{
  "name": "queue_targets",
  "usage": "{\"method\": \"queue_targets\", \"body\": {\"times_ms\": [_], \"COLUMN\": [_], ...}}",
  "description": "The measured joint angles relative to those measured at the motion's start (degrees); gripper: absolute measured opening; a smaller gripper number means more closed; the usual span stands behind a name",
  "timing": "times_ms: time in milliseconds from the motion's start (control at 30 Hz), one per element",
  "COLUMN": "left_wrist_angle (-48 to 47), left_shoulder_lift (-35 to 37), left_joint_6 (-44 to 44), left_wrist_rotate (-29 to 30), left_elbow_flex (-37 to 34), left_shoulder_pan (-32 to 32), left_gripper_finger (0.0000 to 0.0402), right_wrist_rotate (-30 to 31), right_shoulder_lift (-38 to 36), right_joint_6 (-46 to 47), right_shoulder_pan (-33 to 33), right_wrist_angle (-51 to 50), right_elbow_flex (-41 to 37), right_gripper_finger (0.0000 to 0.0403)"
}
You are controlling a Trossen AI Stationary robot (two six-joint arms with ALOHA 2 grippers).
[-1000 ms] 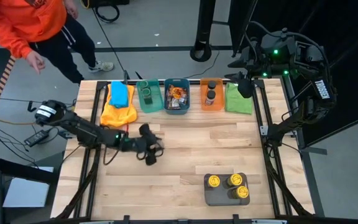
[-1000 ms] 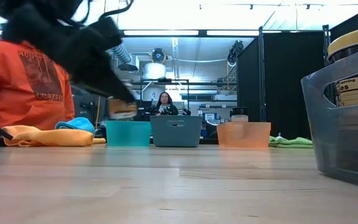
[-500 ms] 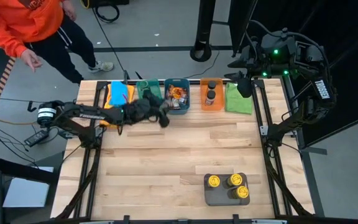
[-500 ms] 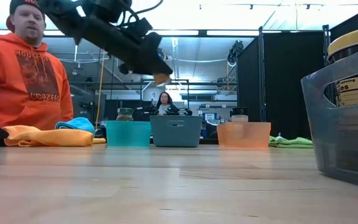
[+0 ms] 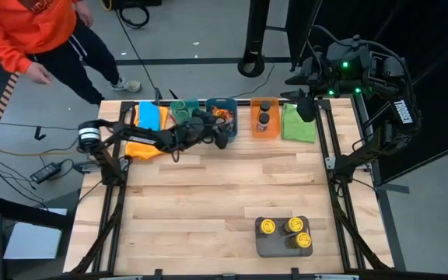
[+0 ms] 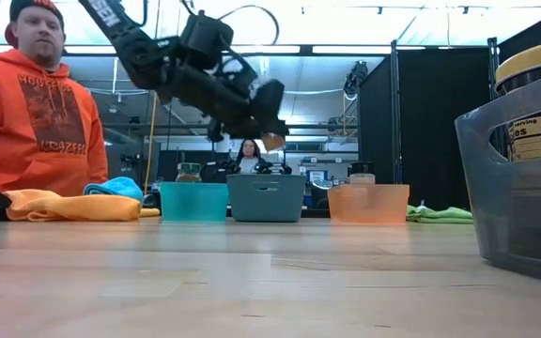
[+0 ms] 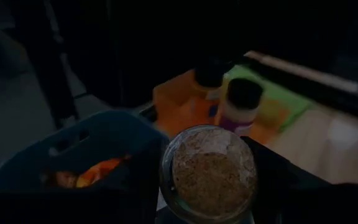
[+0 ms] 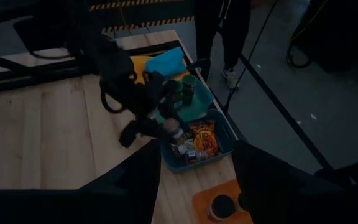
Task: Sort spices by type
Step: Put the brown seasoning bottle into the blue bin
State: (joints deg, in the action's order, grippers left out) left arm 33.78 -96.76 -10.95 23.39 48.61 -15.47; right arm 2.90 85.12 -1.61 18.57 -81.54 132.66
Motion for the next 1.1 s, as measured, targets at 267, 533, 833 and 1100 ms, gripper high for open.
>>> {"method": "queue_targets", "body": {"times_ms": [267,533,833,1100], "left_wrist_angle": [-0.3,-0.6,-0.4,-0.1], "left_shoulder_lift": [-7.2,-10.7,-11.8,-11.9], "left_joint_6": [-6.1,-9.3,-15.0,-15.9], "left_wrist_rotate": [1.5,2.2,1.4,-1.1], "left_elbow_flex": [1.9,1.9,2.0,2.0], "left_shoulder_pan": [-0.7,-0.8,-2.7,-3.6], "left_gripper_finger": [0.0174,0.0174,0.0179,0.0203], "right_wrist_rotate": [0.0,0.0,0.0,0.0], "right_shoulder_lift": [0.0,0.0,0.0,0.0], "right_joint_6": [0.6,0.7,0.7,0.6], "right_shoulder_pan": [0.0,0.0,0.0,0.0], "right_wrist_angle": [0.0,0.0,0.0,0.0], "right_elbow_flex": [0.0,0.0,0.0,0.0], "right_gripper_finger": [0.0206,0.0206,0.0206,0.0206]}}
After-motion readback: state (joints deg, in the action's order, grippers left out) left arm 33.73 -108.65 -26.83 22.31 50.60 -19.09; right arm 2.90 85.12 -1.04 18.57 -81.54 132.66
